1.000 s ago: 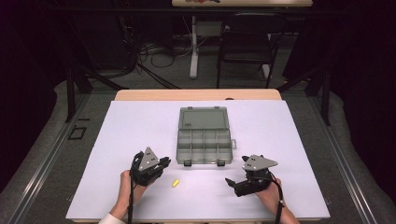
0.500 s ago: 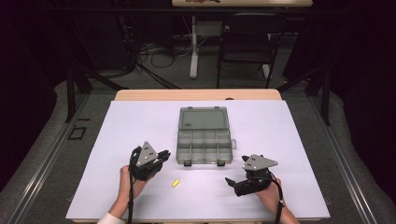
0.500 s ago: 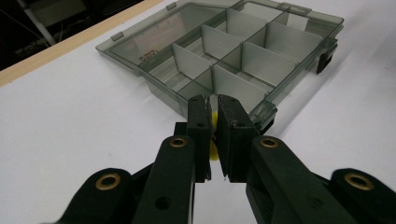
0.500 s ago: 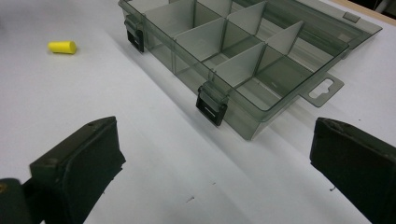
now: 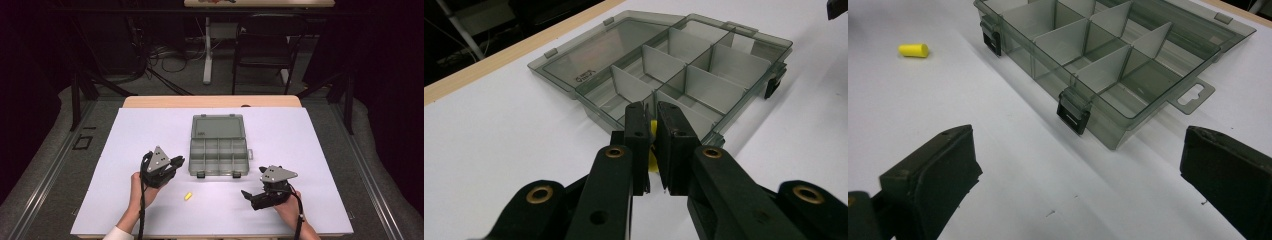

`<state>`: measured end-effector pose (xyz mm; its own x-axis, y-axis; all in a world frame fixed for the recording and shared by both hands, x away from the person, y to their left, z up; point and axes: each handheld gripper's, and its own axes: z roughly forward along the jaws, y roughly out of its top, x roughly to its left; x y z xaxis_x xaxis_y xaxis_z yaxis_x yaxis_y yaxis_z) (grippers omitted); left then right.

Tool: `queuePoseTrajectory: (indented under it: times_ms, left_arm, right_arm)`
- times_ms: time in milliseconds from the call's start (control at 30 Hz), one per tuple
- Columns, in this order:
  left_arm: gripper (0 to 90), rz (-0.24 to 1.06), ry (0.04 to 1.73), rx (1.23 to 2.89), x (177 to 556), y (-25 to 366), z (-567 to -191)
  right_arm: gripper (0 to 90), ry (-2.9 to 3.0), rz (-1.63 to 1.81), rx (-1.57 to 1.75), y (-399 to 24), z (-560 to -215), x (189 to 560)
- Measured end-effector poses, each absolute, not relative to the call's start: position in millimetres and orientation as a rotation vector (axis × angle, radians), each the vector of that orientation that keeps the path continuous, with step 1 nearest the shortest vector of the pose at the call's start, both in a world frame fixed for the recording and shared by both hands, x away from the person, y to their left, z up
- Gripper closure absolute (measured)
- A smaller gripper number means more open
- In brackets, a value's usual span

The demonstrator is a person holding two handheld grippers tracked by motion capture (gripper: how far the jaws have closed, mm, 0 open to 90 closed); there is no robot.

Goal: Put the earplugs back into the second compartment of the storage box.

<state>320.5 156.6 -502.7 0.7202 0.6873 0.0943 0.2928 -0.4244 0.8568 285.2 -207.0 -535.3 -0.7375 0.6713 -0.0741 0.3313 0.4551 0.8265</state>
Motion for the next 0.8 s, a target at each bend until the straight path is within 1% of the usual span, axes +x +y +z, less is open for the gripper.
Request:
queuePoseTrajectory:
  times_ms: [433,800]
  left_arm:
    - [83.3,0.570,0.728,2.002,327.8,152.2,-494.0]
    - [83.2,0.573,0.684,2.025,334.6,139.0,-492.4]
  right_arm:
    - [1.2,2.318,1.184,0.844,-206.6,-535.8,284.8]
    - [0.9,2.315,1.189,0.844,-207.4,-537.5,284.7]
